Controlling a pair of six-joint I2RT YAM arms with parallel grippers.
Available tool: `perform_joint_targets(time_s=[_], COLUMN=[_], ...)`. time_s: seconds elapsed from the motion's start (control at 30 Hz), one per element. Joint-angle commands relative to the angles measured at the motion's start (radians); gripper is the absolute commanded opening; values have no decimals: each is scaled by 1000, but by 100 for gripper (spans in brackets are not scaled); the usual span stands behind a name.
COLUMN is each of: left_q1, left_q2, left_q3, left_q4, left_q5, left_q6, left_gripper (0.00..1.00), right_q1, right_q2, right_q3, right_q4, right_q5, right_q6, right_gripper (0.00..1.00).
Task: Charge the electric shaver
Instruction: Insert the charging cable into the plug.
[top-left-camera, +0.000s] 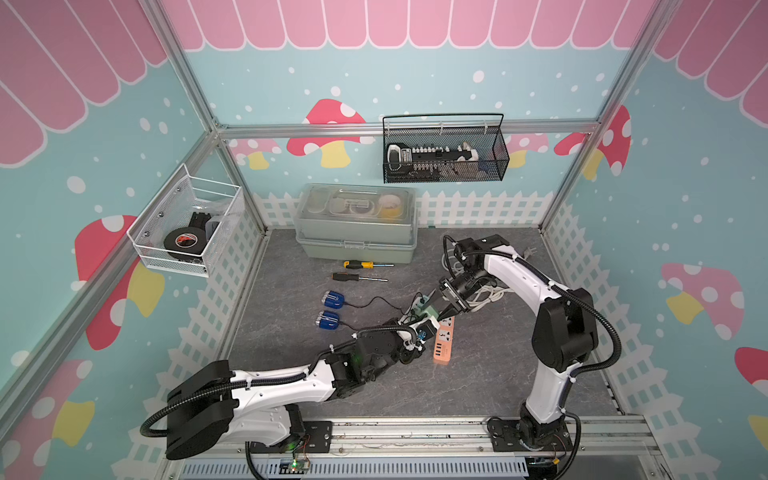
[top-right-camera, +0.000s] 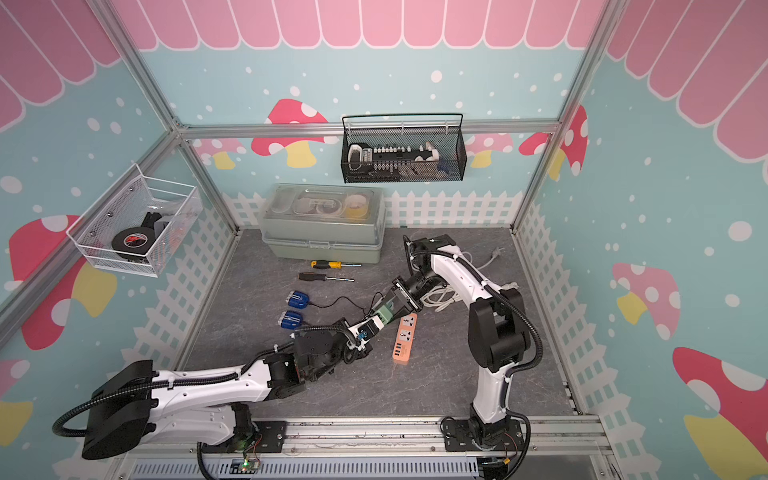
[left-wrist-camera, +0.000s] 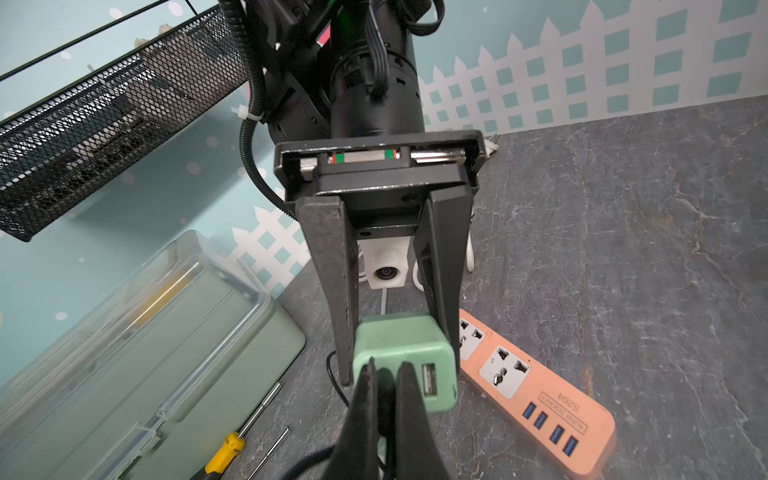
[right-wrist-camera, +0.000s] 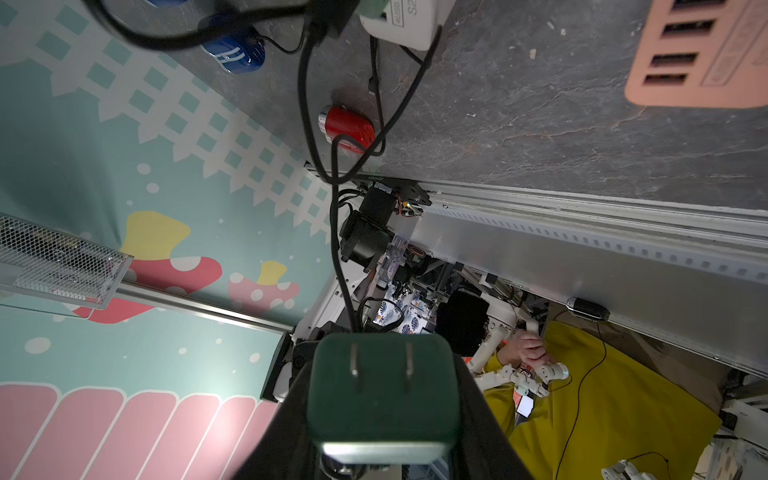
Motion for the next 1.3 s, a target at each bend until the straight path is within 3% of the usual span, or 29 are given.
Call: perform_joint_targets(time_s=[0.0, 0.4, 0.93, 1.13, 1.27], left_q1=[-11, 3, 2, 3, 3], left_q2=[64, 32, 77, 46, 3], left_q3=[16, -43, -2, 30, 39], left_q4=[-65, -48, -95, -153, -181], left_q5=[83, 91, 162, 124, 103], left_q6=[-6, -51, -109, -126, -143], left_gripper=[0, 0, 0, 28, 47], right_q1=[87, 84, 86, 50, 36], right_q2=[-51, -78, -82, -85, -97], right_q3=[60, 38, 48, 15, -13], right_q4=[-49, -48, -48, -36, 49], right_q5=[-226, -259, -238, -194, -196], right_q6=[39, 32, 42, 43, 112], right_gripper=[0, 0, 0, 0, 0])
